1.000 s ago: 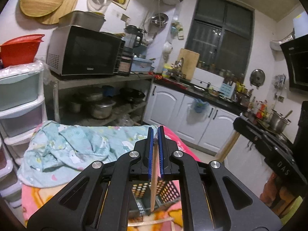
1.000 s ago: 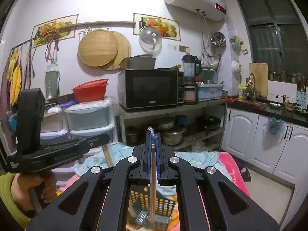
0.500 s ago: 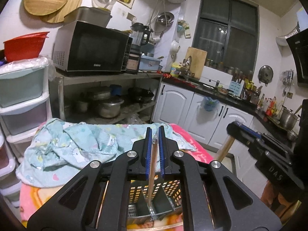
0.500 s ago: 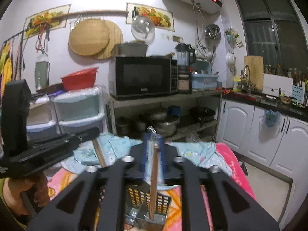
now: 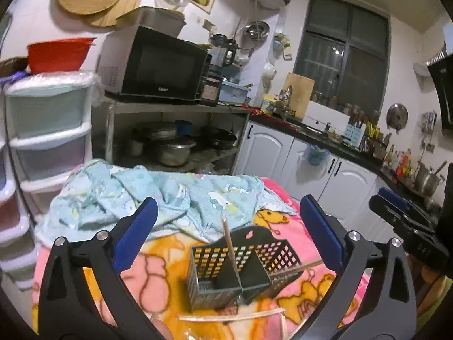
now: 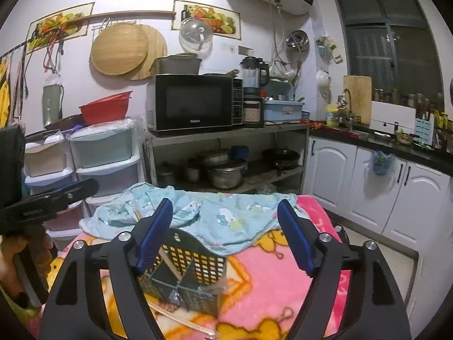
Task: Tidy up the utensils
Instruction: 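Lower the chopsticks into the caddy and open both tools, then move both open tools back down toward the chopstick pile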
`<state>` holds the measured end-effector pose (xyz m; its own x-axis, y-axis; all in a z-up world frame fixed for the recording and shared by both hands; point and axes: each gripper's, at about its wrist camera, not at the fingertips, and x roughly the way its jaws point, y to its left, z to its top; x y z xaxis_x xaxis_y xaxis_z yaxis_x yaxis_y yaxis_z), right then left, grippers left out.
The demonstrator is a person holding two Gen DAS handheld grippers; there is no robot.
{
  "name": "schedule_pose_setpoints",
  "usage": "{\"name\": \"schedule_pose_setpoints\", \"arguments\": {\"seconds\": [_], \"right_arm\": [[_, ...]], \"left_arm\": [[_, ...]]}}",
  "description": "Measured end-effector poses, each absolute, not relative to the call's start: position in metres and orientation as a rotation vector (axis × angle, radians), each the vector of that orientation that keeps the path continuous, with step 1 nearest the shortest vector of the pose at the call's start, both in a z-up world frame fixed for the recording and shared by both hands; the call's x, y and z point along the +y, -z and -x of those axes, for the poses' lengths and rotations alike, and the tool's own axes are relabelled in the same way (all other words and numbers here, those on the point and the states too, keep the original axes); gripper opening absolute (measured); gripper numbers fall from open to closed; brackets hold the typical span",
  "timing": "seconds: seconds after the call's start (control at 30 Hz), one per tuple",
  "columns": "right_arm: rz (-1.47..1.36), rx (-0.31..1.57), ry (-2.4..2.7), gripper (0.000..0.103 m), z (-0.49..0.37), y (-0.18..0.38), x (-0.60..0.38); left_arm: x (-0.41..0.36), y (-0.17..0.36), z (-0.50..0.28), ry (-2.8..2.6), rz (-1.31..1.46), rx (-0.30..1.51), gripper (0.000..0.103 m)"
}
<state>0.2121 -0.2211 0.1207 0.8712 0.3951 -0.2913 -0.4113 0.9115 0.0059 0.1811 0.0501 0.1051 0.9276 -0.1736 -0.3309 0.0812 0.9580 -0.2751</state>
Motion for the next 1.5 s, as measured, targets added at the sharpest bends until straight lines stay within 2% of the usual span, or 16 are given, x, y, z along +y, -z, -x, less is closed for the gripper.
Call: {"name": "schedule_pose_setpoints", "arguments": {"seconds": [0.2,0.9,1.5], "right_arm": [[0.051,0.325,-0.406,0.079,-0.193,-0.115,-0.240],[0.055,0.421,-0.415,0.080,-0.153,-0.087,-0.254],[0.132,0.556,-0.476,0.080,-0.133,-0.038,-0.235]], "left_arm": [[0.059,-0.096,-0.161,0.115,0.296,0.379,0.092],[0.056,-0.046,-0.116,0.102,0.304,0.502,0.092],[0.036,-0.008,-0.100,0.114,0.242,0.603,0.092]]}}
